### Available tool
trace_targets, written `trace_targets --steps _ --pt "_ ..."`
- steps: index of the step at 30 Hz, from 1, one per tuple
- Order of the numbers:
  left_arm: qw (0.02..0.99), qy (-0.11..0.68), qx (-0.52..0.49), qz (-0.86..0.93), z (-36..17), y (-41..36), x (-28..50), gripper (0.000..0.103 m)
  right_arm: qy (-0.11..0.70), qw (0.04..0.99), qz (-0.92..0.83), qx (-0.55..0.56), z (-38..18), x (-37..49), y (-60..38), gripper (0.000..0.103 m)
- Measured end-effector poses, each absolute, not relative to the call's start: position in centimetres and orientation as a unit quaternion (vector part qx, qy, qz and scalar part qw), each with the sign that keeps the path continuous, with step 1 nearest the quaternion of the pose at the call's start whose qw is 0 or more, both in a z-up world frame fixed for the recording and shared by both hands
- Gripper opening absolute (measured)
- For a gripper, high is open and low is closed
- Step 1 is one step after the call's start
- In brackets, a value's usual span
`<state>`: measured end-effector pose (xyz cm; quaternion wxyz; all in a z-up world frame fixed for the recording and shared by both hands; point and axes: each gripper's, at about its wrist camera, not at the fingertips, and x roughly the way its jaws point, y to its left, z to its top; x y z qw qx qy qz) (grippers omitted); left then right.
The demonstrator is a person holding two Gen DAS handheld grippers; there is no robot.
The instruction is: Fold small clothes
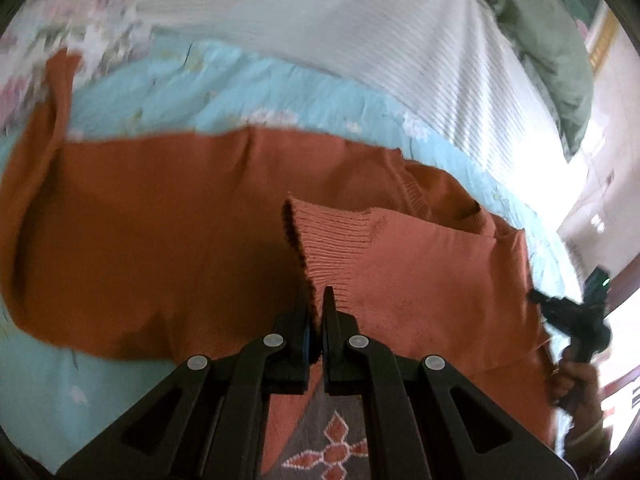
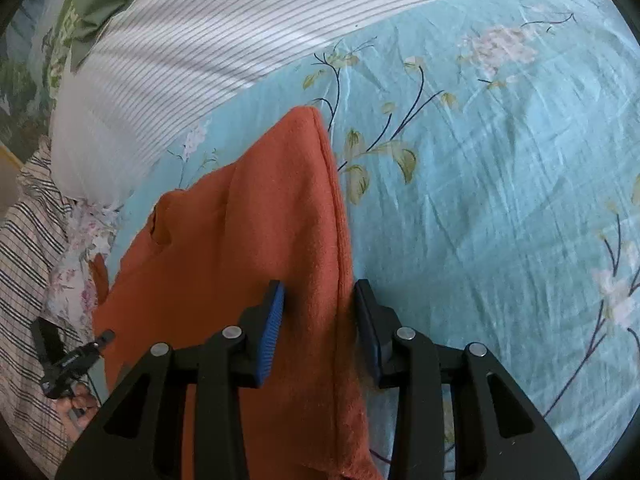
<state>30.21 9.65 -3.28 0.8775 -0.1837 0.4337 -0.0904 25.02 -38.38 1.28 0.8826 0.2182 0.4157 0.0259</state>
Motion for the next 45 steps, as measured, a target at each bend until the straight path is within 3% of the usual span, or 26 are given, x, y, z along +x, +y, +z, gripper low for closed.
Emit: trace_targets --steps 1,2,8,16,22,27,31,37,38,41,45 --pt "0.873 0.438 -0.197 -0.088 -3.6 10.0 30.4 0.002 0.418 0.882 0.030 0.216 1.4 25.0 -38.2 0.012" --pt "0.868 0.442 -0.210 -0.084 -4.0 10.5 30.5 0.002 0.415 0.885 0.030 0.211 1.7 24.8 -38.0 0.010" --pt "0.868 0.451 -0.192 -0.082 -3.5 9.0 30.8 0.002 0.353 0.918 -0.025 0.178 5.0 21.7 -37.7 0.009" --pt "0.875 0.463 -0.127 -0.068 -4.6 6.1 32.1 0.002 0.404 0.899 -0.066 0.157 2.3 23.1 -37.6 0.010" --pt "0.870 0.467 -0.140 -0.076 -5.1 7.2 32.4 0.003 0.346 0.928 -0.061 0.123 6.1 23.0 -36.2 0.013" --pt "0.874 0.463 -0.124 -0.074 -5.0 6.7 31.9 0.003 0.400 0.907 -0.044 0.121 4.0 27.6 -36.5 0.013" --pt "0.874 0.464 -0.127 -0.072 -5.2 6.9 32.0 0.003 0.403 0.899 -0.056 0.163 2.9 28.0 -38.7 0.004" --pt "0.876 0.459 -0.137 -0.060 -4.5 8.4 31.2 0.008 0.382 0.909 -0.040 0.160 4.7 23.5 -35.9 0.010" --pt "0.877 0.455 -0.142 -0.057 -4.1 8.9 30.7 0.008 0.381 0.910 -0.031 0.159 4.9 22.8 -35.3 0.014" --pt "0.888 0.434 -0.149 -0.032 -2.6 11.1 28.8 0.007 0.378 0.913 -0.002 0.152 4.8 19.8 -33.1 0.042" --pt "0.899 0.411 -0.151 0.015 -0.7 14.6 27.2 0.023 0.384 0.909 0.036 0.157 3.9 16.6 -30.1 0.043"
